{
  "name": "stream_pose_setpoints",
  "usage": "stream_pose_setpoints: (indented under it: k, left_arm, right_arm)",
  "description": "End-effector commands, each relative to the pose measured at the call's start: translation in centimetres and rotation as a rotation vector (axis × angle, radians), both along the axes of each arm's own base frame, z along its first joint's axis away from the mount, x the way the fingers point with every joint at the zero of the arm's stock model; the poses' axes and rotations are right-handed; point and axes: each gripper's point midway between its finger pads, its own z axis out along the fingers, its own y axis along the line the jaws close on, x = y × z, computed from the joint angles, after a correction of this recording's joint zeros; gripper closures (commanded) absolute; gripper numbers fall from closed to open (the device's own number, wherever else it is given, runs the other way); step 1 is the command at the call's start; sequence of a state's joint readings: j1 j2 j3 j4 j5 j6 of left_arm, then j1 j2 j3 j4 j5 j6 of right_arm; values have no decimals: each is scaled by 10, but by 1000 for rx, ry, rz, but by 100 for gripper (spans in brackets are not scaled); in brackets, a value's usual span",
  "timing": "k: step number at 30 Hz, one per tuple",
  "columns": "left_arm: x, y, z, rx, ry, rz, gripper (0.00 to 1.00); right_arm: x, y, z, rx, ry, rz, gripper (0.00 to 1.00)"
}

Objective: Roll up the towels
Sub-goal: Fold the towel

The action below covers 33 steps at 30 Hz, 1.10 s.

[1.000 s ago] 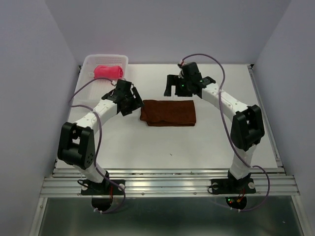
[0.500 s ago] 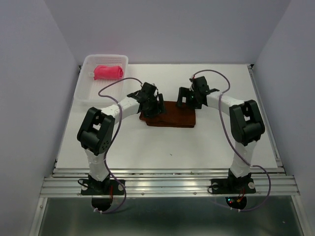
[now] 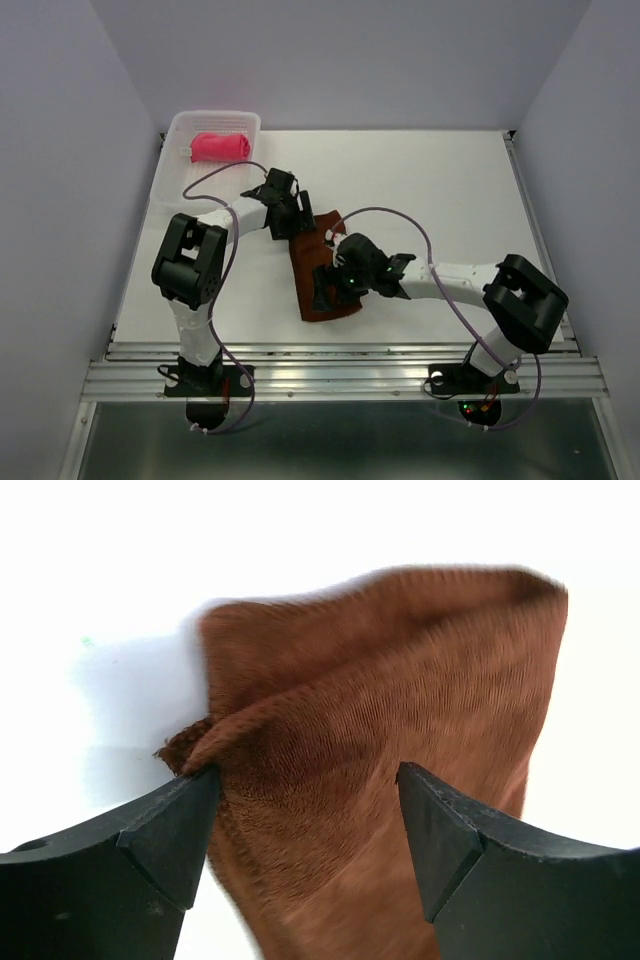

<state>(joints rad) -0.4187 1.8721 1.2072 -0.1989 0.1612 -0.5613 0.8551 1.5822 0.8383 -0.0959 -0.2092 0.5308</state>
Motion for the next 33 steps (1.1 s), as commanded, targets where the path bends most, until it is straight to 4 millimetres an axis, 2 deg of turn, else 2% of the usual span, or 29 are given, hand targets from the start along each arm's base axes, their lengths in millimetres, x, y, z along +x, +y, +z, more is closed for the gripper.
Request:
stream_pose_setpoints:
  k: [1, 2, 3, 4, 5, 7, 9, 10, 11, 13, 14, 17, 18, 19, 20, 21, 22, 23, 25, 26, 27, 29, 31, 32, 33]
  left_arm:
    - [6, -17, 1, -29, -21, -87, 17]
    - [12, -17, 1, -17, -33, -83, 17]
    - [18, -15, 2, 1, -47, -76, 17]
    - [19, -15, 2, 9, -37, -83, 17]
    - [30, -19, 7, 7, -60, -87, 17]
    - [40, -24, 13, -1, -90, -97, 17]
    - [51, -29, 24, -7, -112, -104, 17]
    - [53, -29, 27, -2, -114, -109, 17]
    - [58, -30, 39, -4, -137, -104, 17]
    - [61, -22, 50, 27, -159, -73, 17]
    - [56, -16, 61, 39, -151, -49, 17]
    - [43, -4, 74, 61, -150, 2, 16]
    - [30, 3, 80, 48, -150, 30, 14]
    - [23, 7, 96, 26, -181, 48, 14]
    - [17, 10, 99, 24, -182, 63, 14]
    - [4, 17, 88, 30, -150, 85, 14]
    - [-3, 22, 88, 31, -147, 104, 14]
    - [-19, 30, 84, 40, -127, 122, 14]
    - [-34, 37, 78, 35, -98, 148, 14]
    - [-41, 46, 83, 54, -114, 177, 14]
    - [-55, 54, 69, 73, -80, 187, 14]
    - [-68, 66, 72, 80, -86, 239, 12]
    - [-86, 78, 59, 89, -49, 278, 11]
    - [-87, 78, 63, 79, -54, 286, 11]
    - [-92, 80, 59, 78, -41, 289, 11]
  right_arm:
    - [4, 48, 55, 104, -171, 97, 0]
    - [4, 51, 65, 111, -215, 123, 0]
    - [4, 52, 84, 121, -309, 190, 0]
    - [6, 50, 90, 115, -353, 217, 0]
    - [5, 48, 94, 87, -426, 286, 0]
    - [-1, 37, 97, 32, -485, 349, 0]
    - [0, 27, 90, -100, -609, 423, 0]
    - [-20, 31, 84, -150, -662, 506, 0]
    - [-13, 24, 81, -248, -728, 488, 0]
    - [-18, 21, 71, -332, -777, 554, 0]
    - [-21, 19, 65, -381, -800, 579, 0]
    - [-21, 22, 59, -402, -820, 608, 0]
    - [-23, 28, 55, -391, -837, 636, 0]
    - [-23, 29, 52, -400, -837, 651, 0]
    - [-22, 29, 49, -414, -840, 652, 0]
    - [-20, 30, 42, -436, -837, 665, 0]
    - [-19, 30, 38, -446, -835, 676, 1]
    - [-19, 30, 34, -456, -834, 681, 2]
    - [-19, 32, 25, -470, -829, 711, 9]
    - [-20, 32, 17, -483, -813, 727, 14]
    - [-22, 33, 14, -480, -805, 741, 20]
    - [-24, 31, 4, -493, -790, 761, 22]
    - [-23, 24, -6, -526, -780, 764, 22]
    - [-22, 23, -6, -532, -782, 765, 23]
    - [-21, 20, -12, -551, -777, 765, 31]
